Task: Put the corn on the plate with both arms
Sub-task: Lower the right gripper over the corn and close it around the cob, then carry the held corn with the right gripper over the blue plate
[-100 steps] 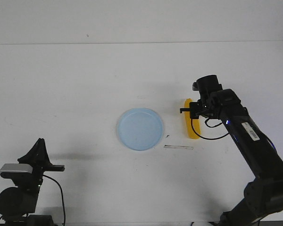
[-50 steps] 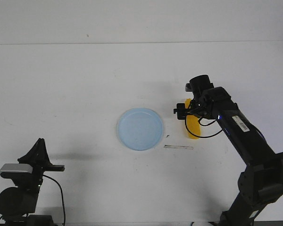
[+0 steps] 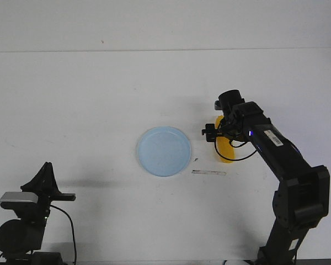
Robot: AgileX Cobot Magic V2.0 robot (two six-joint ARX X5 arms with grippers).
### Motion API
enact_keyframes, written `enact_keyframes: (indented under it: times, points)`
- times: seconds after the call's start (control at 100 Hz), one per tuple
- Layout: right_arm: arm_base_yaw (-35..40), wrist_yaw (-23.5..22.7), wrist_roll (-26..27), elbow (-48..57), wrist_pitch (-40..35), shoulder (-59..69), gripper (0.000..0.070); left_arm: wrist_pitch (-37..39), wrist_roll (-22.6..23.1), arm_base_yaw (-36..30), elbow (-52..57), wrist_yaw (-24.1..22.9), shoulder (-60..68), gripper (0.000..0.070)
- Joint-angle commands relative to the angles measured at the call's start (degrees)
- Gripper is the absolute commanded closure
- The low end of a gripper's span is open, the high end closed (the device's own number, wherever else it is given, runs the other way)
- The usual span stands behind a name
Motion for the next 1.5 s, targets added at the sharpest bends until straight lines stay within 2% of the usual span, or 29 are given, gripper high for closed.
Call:
enact_keyframes:
  times: [0.0, 0.19, 0.33, 0.57, 0.71, 1.17, 1.38, 1.49]
  points:
    - [0.33, 0.22, -0.24, 1.27, 0.15, 1.77, 0.0155, 0.74, 0.77, 0.02, 0.09, -0.09, 0.17, 0.0686]
    - [0.2, 0.26, -0.26, 1.25, 0.79, 2.05, 0.0166, 0.72, 0.77, 0.02, 0.09, -0.09, 0.17, 0.0686]
    - [-0.07, 0.22, -0.26, 1.22, 0.68, 2.14, 0.0273, 0.72, 0.77, 0.02, 0.09, -0.11, 0.17, 0.0686]
    - [-0.11, 0.22, -0.39, 1.22, -0.79, 3.21, 0.0303, 0.74, 0.77, 0.02, 0.09, -0.11, 0.17, 0.0686]
    - [-0.11, 0.22, -0.46, 1.22, -0.7, 3.32, 0.0385, 0.74, 0.77, 0.02, 0.09, -0.09, 0.17, 0.0686]
    - [0.68, 0.24, -0.92, 4.04, -0.87, 0.81, 0.0387, 0.72, 0.77, 0.02, 0.09, -0.11, 0.17, 0.0686]
    - [5.73, -0.15, -3.69, 8.15, -0.63, -0.42, 0.0387, 0.72, 0.77, 0.02, 0.09, -0.09, 0.17, 0.0686]
    - [9.81, -0.35, -6.05, 8.59, 1.99, -0.42, 0.0387, 0.74, 0.77, 0.02, 0.09, -0.11, 0.17, 0.0686]
